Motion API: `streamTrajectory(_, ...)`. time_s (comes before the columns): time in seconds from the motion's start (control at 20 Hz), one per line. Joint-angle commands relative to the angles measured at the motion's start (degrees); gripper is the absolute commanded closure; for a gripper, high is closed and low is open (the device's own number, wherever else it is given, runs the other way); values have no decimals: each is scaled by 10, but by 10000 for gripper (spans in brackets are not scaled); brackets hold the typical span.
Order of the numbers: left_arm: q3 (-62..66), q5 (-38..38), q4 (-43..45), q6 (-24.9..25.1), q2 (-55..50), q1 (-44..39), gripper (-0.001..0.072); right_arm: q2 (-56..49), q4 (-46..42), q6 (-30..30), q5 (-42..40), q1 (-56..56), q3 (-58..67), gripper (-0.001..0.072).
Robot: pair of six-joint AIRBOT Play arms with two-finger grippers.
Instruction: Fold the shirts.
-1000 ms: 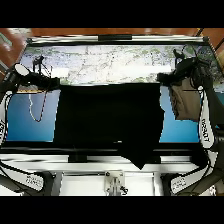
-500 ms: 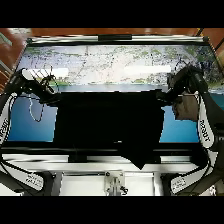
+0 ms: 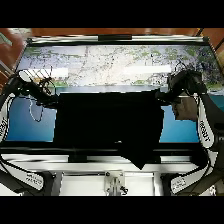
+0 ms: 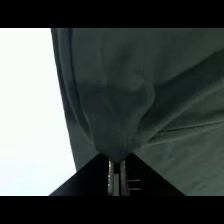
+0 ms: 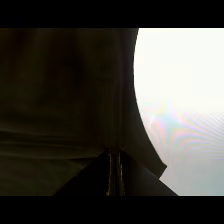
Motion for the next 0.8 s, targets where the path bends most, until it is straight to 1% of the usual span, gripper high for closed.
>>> streamTrajectory(0.0,0,26,2,0,-1,6,670,0,0,10,-1,0,0,651)
streamTrajectory(0.2,0,35,2,-5,-1,6,667,0,0,22,-27,0,0,648)
streamTrajectory(0.25,0,31,2,-10,-1,6,561,0,0,22,-31,0,0,558)
streamTrajectory(0.3,0,20,2,-19,0,7,284,2,-1,17,-41,-3,0,354)
streamTrajectory(0.35,0,4,2,-30,2,9,140,5,-1,4,-62,-7,5,258)
streamTrajectory(0.45,0,-37,2,-35,13,15,140,24,-9,-9,-110,-18,20,257)
streamTrajectory(0.6,-2,-101,1,-40,51,21,140,82,-36,-18,-161,-51,24,256)
streamTrajectory(0.65,-9,-110,1,-40,69,23,140,99,-37,-25,-180,-70,23,255)
streamTrajectory(0.7,-29,-108,-5,-50,90,26,140,115,-36,-27,-191,-88,15,255)
streamTrajectory(0.75,-70,-98,-23,-50,119,31,140,134,-35,-29,-193,-109,-7,255)
